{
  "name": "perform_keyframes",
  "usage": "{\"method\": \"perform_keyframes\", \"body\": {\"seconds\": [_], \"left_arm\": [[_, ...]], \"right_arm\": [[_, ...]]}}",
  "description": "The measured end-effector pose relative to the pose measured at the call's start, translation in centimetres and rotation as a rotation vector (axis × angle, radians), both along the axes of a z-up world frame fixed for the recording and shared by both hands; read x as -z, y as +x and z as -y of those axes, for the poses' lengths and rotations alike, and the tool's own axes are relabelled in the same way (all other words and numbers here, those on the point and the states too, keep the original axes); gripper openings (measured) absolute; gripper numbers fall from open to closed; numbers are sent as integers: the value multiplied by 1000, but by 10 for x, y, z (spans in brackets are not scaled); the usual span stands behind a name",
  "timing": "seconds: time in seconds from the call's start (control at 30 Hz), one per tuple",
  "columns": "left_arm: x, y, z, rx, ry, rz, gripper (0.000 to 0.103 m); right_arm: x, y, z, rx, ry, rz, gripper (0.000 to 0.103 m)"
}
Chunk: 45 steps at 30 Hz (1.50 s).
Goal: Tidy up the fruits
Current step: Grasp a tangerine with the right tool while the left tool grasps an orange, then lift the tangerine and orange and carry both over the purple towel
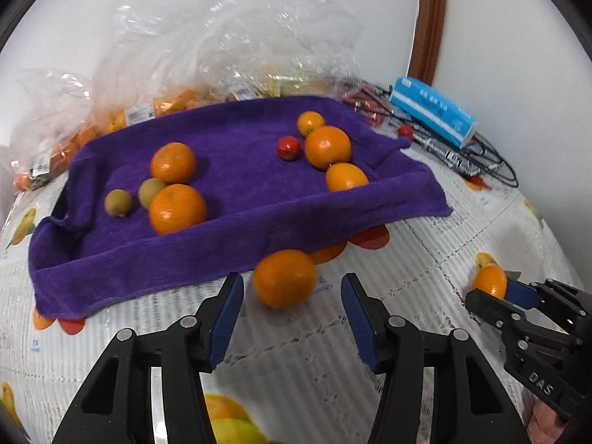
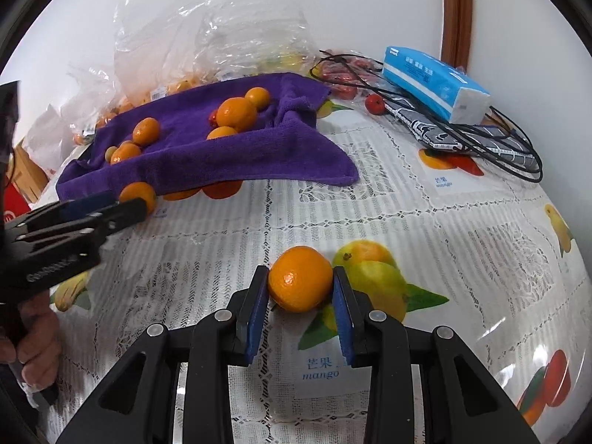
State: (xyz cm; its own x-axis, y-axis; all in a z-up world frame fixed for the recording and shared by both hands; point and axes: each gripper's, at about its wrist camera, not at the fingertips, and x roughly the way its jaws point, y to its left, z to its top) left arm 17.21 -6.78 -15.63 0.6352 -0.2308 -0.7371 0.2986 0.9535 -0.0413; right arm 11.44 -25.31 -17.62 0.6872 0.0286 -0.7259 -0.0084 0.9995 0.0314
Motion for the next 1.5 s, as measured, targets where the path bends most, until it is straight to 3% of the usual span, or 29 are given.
{"method": "perform_keyframes", "body": {"seconds": [0.07, 0.17, 0.8, 0.9, 1.03, 1.17, 1.5], "left_arm": [[4, 6, 4, -19, 16, -25, 41], [6, 11, 6, -47, 20, -31, 36], [6, 13, 7, -34, 3, -42, 35], [6, 14, 4, -31, -28, -45, 34], [3, 12, -9, 21, -175, -51, 34], [-1, 7, -16, 29, -248, -24, 34], [-14, -8, -10, 91, -269, 33, 34]], "right_arm": [[0, 0, 0, 1, 3, 0, 34], [0, 0, 2, 0, 13, 0, 34], [1, 3, -2, 11, 1, -3, 34], [1, 3, -2, 12, 3, -2, 34], [1, 3, -2, 13, 4, -2, 34], [1, 2, 0, 11, 16, 0, 34], [-1, -1, 3, -23, 66, 29, 34]]}}
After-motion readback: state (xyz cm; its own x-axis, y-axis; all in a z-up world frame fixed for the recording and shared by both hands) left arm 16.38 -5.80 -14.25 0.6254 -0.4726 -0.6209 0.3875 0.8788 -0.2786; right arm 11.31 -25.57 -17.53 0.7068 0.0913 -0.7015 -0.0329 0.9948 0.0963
